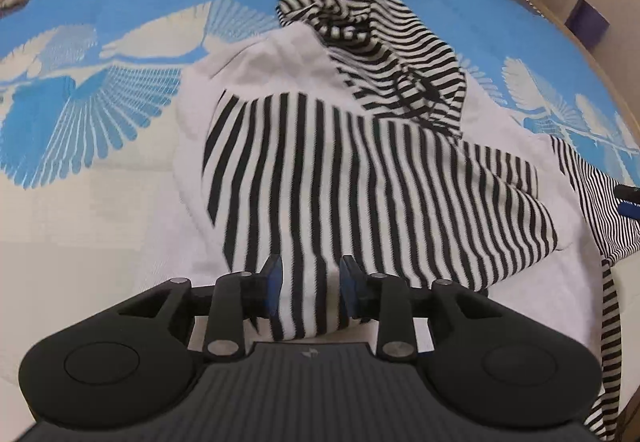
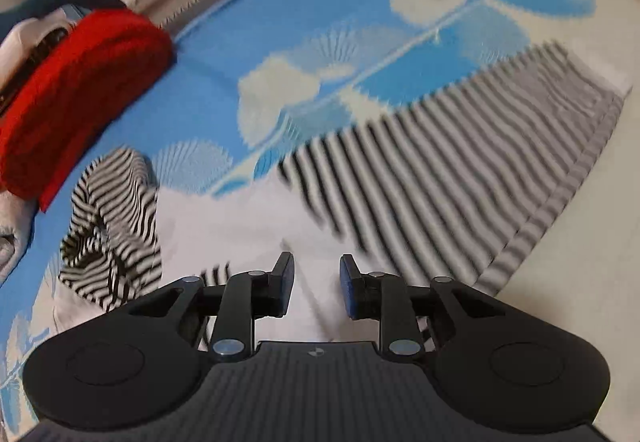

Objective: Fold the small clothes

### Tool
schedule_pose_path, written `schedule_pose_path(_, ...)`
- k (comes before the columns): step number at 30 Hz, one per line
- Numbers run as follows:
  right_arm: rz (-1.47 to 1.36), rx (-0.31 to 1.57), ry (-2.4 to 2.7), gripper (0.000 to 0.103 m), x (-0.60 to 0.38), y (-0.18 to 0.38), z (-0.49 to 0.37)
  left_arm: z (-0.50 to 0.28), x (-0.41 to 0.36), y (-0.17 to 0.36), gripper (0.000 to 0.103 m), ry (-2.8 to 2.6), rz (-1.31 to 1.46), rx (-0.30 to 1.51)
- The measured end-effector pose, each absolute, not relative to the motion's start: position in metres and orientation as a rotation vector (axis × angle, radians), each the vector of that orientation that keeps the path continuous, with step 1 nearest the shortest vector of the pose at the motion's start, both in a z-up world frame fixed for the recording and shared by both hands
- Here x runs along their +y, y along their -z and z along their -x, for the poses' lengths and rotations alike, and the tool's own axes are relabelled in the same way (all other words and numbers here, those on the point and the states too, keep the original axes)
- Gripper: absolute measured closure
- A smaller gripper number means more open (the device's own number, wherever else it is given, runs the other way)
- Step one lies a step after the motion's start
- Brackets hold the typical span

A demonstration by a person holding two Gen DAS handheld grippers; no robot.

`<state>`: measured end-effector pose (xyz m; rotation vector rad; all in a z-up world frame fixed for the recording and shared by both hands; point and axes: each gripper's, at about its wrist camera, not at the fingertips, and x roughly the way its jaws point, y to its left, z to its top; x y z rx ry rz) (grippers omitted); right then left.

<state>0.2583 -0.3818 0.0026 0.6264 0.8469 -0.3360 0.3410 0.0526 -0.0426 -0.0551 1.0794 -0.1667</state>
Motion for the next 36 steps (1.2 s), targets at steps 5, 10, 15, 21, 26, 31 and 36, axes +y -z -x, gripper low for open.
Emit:
schedule_pose_path(5,-0.643,0.768,0.410,0.077,-0.437,-0.010,-0.240,-0.340,0.049,0.040,0.069,0.186,0.066,1.077)
schedule_pose_path(10,-0.686,0.692,0.494,0.077,-0.508,-0.006,-0.213,-0.339,0.049,0.041,0.068,0.189,0.072,1.082)
schedule_pose_path(15,-0.724,0.659,0.639,0.077,-0.569,0.019,-0.187,-0.340,0.049,0.040,0.069,0.195,0.081,1.080)
schedule_pose_path(21,-0.878,0.636,0.710,0.077,-0.620,0.054,-0.162,-0.340,0.049,0.040,0.068,0.200,0.092,1.083)
schedule_pose_path(26,-0.988,0.591,0.736,0.077,-0.640,0.079,-0.157,-0.340,0.050,0.041,0.069,0.201,0.092,1.087)
schedule_pose_path(31,-1.015,0.531,0.719,0.077,-0.646,0.086,-0.164,-0.341,0.052,0.043,0.068,0.197,0.094,1.090)
schedule_pose_path(36,-0.977,0.526,0.734,0.083,-0.645,0.085,-0.173,-0.341,0.057,0.042,0.068,0.187,0.106,1.090)
